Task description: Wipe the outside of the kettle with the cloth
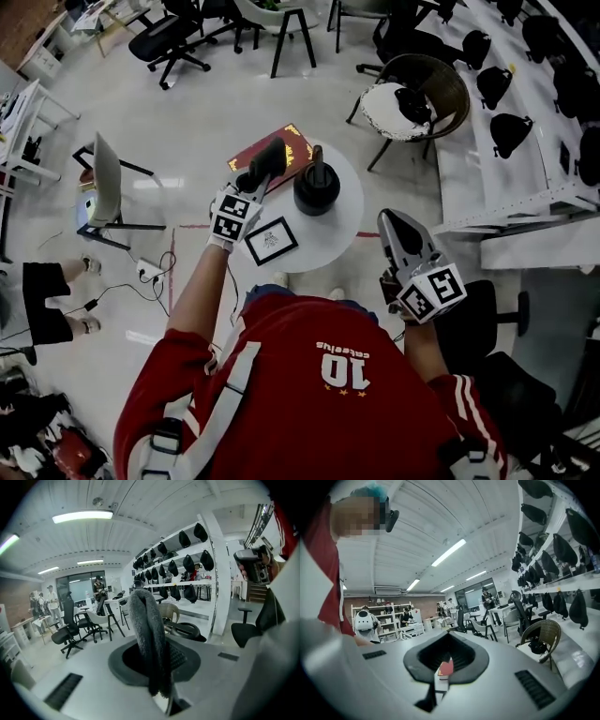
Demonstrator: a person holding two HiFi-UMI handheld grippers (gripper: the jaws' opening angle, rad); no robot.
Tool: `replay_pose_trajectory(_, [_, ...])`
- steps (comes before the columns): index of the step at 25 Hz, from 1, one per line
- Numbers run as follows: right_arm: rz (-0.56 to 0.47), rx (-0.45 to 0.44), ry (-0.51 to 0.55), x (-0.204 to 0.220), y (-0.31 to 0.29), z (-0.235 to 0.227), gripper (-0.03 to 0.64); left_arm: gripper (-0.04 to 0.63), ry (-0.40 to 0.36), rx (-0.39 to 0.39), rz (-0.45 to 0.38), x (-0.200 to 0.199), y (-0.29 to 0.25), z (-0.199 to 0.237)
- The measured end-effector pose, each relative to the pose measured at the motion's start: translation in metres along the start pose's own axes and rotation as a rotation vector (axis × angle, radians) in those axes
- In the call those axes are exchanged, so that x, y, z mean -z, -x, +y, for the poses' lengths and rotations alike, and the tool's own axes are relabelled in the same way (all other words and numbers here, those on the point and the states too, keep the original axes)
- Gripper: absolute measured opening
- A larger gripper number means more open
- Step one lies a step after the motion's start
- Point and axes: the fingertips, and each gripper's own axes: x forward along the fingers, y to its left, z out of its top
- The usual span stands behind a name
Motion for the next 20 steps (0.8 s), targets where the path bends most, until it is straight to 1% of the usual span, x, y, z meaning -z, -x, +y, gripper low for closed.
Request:
replay_pose_trajectory(3, [0.001, 0.051, -0.002, 0.003, -0.004, 0.002, 0.015, 0.049, -0.009, 0.051, 0.016, 0.010, -0.017, 0.004])
replay_pose_trajectory(7, [0.007, 0.131, -0.003, 0.011, -0.006, 0.006, 0.015, 0.049, -0.039, 0.138, 0.044, 0.024, -0.043, 0.007])
replay_pose_trajectory(11, [0.016, 0.211, -0.010, 0.020, -0.005, 0.010, 0.015, 0.049, -0.070, 0.218, 0.093, 0.046, -0.068, 0.013])
replay_pose_trajectory(16, [0.023, 0.334, -0.031, 0.032, 0.005, 0.022, 0.015, 0.049, -0.083, 0.341, 0.148, 0.073, -0.096, 0.011])
replay_pose_trajectory(18, [0.027, 0.364, -0.040, 0.035, 0.007, 0.025, 0.015, 0.049, -0.092, 0.385, 0.165, 0.079, -0.104, 0.007])
replay_pose_trajectory(20, [0.035, 0.377, -0.046, 0.037, 0.006, 0.027, 0.015, 0.049, -0.101, 0.413, 0.181, 0.084, -0.112, 0.005])
